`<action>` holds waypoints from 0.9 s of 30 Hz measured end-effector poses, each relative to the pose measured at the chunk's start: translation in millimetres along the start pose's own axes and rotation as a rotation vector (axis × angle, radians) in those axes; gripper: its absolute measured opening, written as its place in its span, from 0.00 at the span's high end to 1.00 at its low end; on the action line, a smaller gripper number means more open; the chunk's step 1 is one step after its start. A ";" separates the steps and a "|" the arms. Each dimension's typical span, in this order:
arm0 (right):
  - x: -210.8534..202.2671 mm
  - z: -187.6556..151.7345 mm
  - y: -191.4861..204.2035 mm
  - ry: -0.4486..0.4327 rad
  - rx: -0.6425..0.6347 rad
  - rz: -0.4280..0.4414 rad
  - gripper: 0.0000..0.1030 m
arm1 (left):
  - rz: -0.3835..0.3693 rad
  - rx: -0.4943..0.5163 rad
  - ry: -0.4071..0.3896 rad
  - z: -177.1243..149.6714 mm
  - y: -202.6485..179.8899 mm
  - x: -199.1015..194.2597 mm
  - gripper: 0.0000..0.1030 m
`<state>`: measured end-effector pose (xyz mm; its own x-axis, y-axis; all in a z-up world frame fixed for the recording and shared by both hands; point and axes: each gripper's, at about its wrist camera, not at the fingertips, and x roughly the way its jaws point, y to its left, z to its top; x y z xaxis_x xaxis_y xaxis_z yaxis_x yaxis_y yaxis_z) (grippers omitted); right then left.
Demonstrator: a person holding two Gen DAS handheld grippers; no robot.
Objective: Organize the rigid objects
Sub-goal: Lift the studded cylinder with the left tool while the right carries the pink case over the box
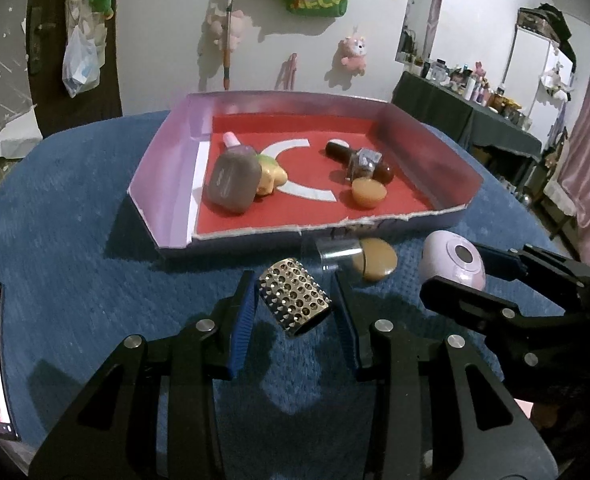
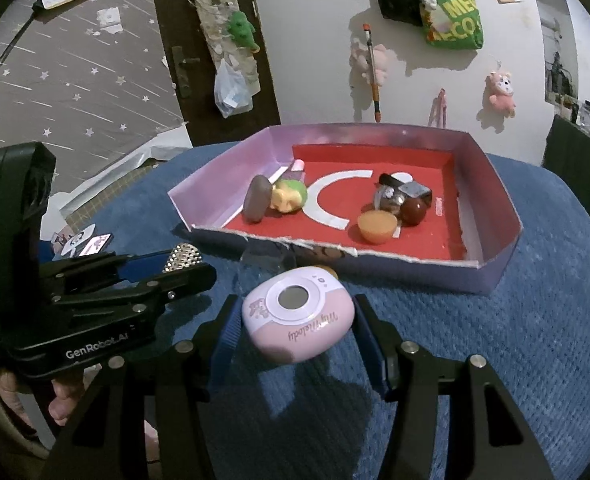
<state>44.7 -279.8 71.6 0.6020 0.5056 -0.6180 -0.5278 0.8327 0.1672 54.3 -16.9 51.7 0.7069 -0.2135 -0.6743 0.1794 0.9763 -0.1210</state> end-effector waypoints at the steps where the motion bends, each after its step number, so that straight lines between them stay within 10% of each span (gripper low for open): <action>1: -0.8 2.7 0.0 -0.003 -0.001 0.005 0.44 | -0.002 0.000 -0.004 2.6 0.3 -0.5 0.66; 27: 23.2 69.3 -19.8 0.010 0.005 0.036 0.44 | -0.001 -0.018 0.008 63.7 19.0 27.6 0.66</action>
<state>110.6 -269.0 107.2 0.5766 0.5330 -0.6192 -0.5461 0.8152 0.1932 120.9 -6.4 77.1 0.7015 -0.2141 -0.6797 0.1675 0.9766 -0.1347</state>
